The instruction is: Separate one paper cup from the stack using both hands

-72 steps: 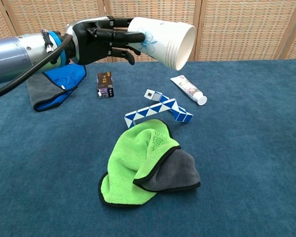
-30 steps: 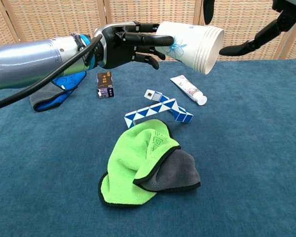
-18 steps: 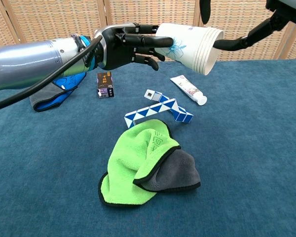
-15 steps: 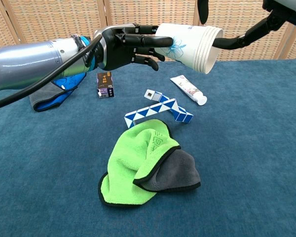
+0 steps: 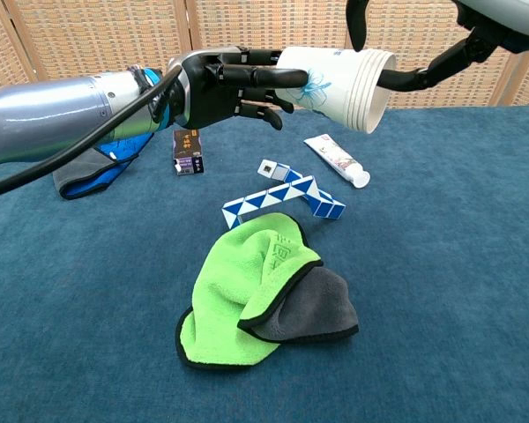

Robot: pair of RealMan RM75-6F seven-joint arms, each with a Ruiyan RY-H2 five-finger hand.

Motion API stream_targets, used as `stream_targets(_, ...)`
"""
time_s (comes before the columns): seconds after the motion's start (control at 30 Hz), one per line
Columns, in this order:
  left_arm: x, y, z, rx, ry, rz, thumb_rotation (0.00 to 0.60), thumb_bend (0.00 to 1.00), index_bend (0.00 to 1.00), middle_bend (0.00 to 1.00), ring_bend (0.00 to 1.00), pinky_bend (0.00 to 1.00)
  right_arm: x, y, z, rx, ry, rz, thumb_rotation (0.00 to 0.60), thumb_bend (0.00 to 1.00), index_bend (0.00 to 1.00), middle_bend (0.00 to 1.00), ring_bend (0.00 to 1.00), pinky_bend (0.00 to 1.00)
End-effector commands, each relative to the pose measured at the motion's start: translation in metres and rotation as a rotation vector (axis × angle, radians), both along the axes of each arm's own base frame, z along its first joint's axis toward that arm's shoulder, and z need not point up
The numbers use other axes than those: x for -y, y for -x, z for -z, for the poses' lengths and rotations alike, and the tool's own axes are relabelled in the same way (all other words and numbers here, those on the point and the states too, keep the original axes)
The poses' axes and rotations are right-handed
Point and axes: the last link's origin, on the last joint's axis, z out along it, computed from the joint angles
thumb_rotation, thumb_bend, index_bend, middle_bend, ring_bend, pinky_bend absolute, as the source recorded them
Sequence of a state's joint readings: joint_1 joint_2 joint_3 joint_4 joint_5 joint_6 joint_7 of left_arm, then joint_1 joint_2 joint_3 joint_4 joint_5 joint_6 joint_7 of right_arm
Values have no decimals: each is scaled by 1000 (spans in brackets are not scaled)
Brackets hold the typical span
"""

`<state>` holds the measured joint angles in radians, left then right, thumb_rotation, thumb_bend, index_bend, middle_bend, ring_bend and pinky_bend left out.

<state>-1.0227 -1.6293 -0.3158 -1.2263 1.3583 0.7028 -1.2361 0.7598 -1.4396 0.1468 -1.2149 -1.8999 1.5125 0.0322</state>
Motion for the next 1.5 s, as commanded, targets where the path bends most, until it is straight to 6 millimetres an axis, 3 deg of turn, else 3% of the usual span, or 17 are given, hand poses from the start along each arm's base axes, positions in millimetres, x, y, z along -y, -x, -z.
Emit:
stream_targets(0.03, 1, 0, 0, 3, 4, -1, 600, 241, 561, 543, 502, 527, 0, 0, 1, -2, -1, 0, 600, 460, 562, 165, 213, 201)
stream_targets(0.57, 2, 2, 0, 20, 28, -19, 600, 244, 561, 543, 502, 527, 0, 0, 8, 3, -10, -4, 600, 564, 630, 112, 213, 201)
stream_targets(1.13, 1, 5, 1, 20, 27, -32, 600, 254, 561, 543, 502, 527, 0, 1, 8, 12, 6, -23, 600, 578, 689, 102, 215, 201)
stream_targets(1.33, -6, 19, -3, 20, 13, -76, 600, 254, 562, 543, 502, 528, -2, 12, -1, 14, 34, -30, 600, 579, 692, 102, 216, 201)
stream_targets(1.5, -18, 47, -20, 15, -25, -144, 600, 254, 561, 543, 502, 527, -10, 31, -15, -19, 68, -36, 600, 579, 693, 102, 217, 201)
